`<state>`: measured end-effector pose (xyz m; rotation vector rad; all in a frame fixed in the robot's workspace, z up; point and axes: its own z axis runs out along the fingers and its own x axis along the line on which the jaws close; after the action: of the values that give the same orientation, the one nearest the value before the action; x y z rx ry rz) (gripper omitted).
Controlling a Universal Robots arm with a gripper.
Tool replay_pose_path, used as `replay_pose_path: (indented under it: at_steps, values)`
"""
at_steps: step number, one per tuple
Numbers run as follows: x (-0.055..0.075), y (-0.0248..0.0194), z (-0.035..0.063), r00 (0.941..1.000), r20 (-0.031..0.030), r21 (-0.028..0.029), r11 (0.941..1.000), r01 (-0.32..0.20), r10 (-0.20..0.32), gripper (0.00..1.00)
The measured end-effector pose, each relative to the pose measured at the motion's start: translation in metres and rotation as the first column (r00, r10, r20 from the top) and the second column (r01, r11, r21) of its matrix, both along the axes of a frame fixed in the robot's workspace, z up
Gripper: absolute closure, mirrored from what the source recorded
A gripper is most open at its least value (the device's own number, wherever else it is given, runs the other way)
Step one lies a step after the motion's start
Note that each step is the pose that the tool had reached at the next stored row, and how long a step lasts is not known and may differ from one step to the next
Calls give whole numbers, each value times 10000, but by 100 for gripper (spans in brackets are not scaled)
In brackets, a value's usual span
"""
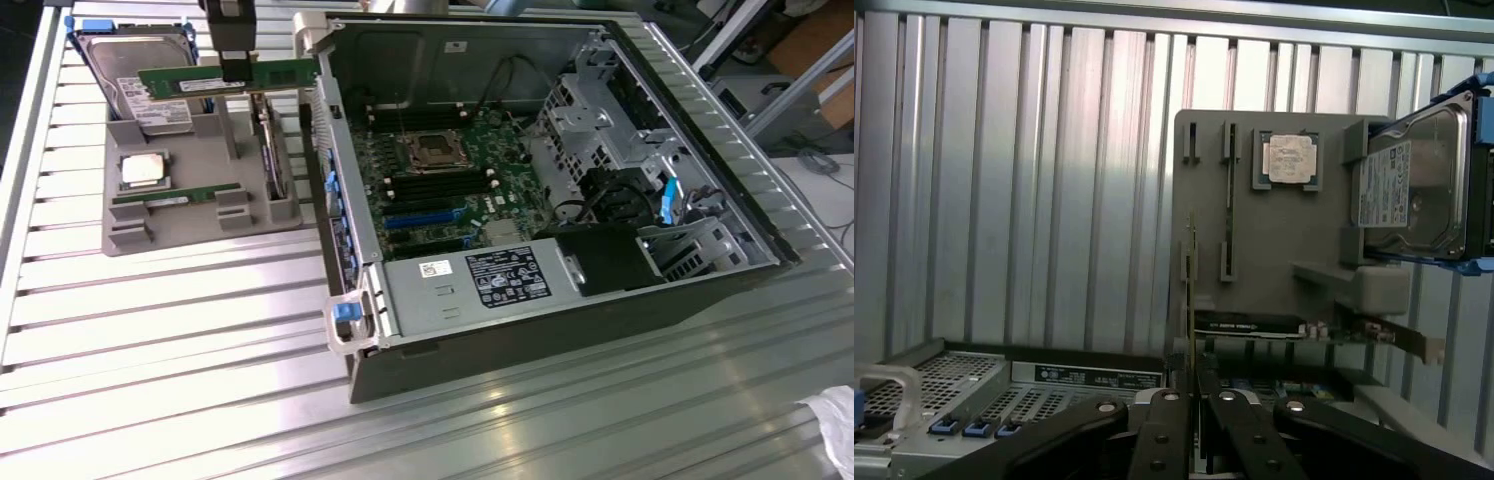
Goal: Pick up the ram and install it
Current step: 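Pick up the ram and move it above insertion slot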
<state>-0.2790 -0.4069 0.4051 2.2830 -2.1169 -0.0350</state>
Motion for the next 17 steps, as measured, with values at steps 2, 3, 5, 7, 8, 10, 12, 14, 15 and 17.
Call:
replay_pose_path:
  at_steps: [2, 3, 5, 7, 8, 10, 12, 14, 15, 17]
  values:
    - [10, 0, 0, 10000, 1, 0, 10000, 0, 0, 87]
    - [13, 0, 0, 10000, 0, 0, 10000, 0, 0, 87]
    - [21, 0, 0, 10000, 1, 1, 10000, 0, 0, 87]
    - [35, 0, 0, 10000, 0, 0, 10000, 0, 0, 87]
    - [44, 0, 0, 10000, 0, 0, 10000, 0, 0, 87]
    - [62, 0, 0, 10000, 0, 0, 10000, 0, 0, 87]
    - [74, 0, 0, 10000, 1, 0, 10000, 0, 0, 87]
    - [89, 0, 0, 10000, 0, 0, 10000, 0, 0, 87]
    - [96, 0, 0, 10000, 0, 0, 10000, 0, 0, 87]
    - [104, 0, 0, 10000, 0, 0, 10000, 0, 0, 87]
